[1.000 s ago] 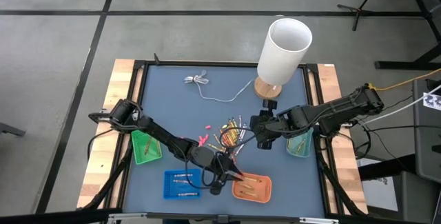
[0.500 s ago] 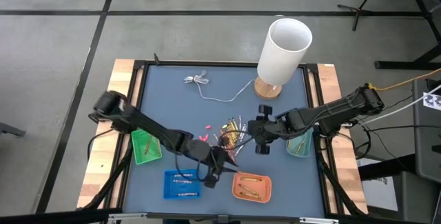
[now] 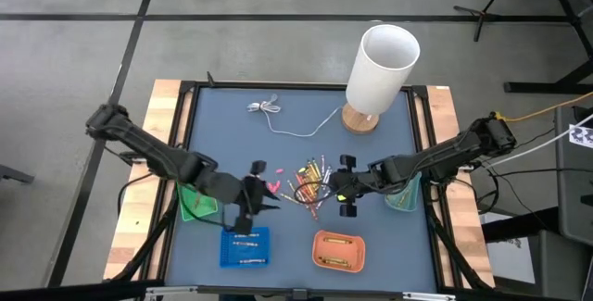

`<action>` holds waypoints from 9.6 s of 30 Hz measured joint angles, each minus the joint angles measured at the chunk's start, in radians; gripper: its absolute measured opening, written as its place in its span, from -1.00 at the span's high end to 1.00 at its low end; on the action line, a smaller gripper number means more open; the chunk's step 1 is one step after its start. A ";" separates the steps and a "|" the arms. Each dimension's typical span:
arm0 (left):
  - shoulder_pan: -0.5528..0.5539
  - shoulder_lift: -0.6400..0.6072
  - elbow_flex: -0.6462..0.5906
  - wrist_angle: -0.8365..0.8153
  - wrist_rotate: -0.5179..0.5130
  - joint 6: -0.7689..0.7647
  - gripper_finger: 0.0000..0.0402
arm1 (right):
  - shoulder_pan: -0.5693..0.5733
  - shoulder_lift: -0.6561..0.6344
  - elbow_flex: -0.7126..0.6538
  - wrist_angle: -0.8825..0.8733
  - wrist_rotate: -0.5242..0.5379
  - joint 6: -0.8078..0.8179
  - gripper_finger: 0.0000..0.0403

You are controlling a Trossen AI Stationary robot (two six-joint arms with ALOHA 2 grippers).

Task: Sort crayons
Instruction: Put the gray crayons into the blue bin, then put the yellow crayon into the dark green bin

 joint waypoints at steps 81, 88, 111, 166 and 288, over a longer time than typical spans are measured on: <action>-0.172 -0.114 -0.508 0.326 -0.170 -0.325 0.62 | 0.001 0.203 -0.176 0.426 -0.141 -0.126 0.86; -0.172 -0.114 -0.508 0.328 -0.170 -0.324 0.62 | 0.002 0.201 -0.026 0.327 -0.184 -0.127 0.89; 0.056 -0.180 -0.507 0.323 -0.140 -0.112 0.62 | 0.105 0.390 0.211 0.808 -0.162 -0.068 0.92; 0.186 -0.271 -0.508 0.386 0.095 0.052 0.62 | 0.021 0.444 0.605 0.081 -0.448 0.014 0.53; 0.301 0.456 -0.231 0.607 0.546 0.166 0.96 | 0.067 0.253 0.415 -0.087 -0.084 0.243 0.53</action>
